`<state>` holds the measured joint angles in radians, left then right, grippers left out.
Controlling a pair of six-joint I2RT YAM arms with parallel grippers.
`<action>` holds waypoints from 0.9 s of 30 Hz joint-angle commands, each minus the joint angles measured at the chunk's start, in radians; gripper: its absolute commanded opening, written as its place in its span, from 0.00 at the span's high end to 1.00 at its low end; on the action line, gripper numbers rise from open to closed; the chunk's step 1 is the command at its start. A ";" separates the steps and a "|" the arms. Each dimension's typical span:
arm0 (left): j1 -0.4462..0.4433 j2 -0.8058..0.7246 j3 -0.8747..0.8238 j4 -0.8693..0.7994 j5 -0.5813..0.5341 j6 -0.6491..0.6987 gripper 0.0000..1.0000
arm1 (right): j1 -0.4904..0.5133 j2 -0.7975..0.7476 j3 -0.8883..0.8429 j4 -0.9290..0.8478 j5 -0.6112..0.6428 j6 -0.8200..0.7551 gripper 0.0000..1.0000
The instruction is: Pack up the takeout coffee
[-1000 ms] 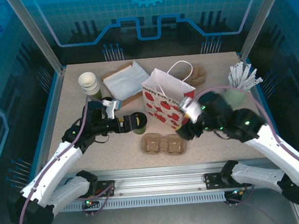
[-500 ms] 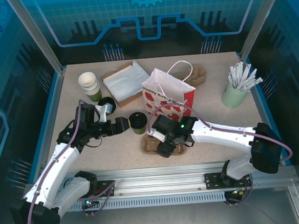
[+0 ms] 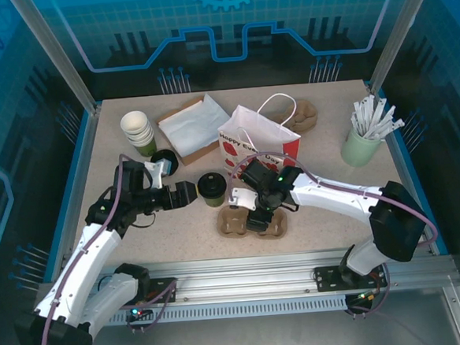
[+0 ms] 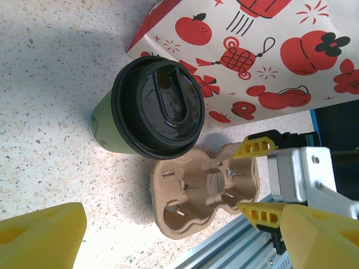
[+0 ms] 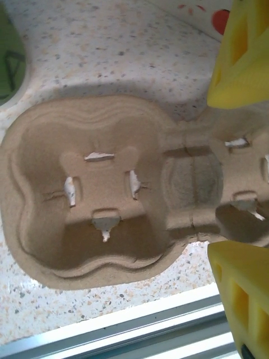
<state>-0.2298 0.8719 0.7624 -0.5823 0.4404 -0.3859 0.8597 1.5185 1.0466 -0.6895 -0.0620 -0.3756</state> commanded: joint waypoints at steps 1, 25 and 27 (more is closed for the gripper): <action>0.006 -0.012 0.013 -0.025 -0.029 0.031 0.09 | -0.017 0.012 -0.021 0.049 -0.045 -0.142 0.38; 0.006 -0.025 -0.008 -0.010 -0.009 0.032 0.09 | -0.007 0.033 -0.090 0.093 -0.039 -0.201 0.50; 0.006 -0.024 -0.008 -0.011 -0.009 0.033 0.09 | -0.001 0.025 -0.096 0.091 -0.038 -0.198 0.52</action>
<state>-0.2298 0.8619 0.7624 -0.5823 0.4232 -0.3813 0.8463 1.5452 0.9710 -0.5892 -0.0841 -0.5667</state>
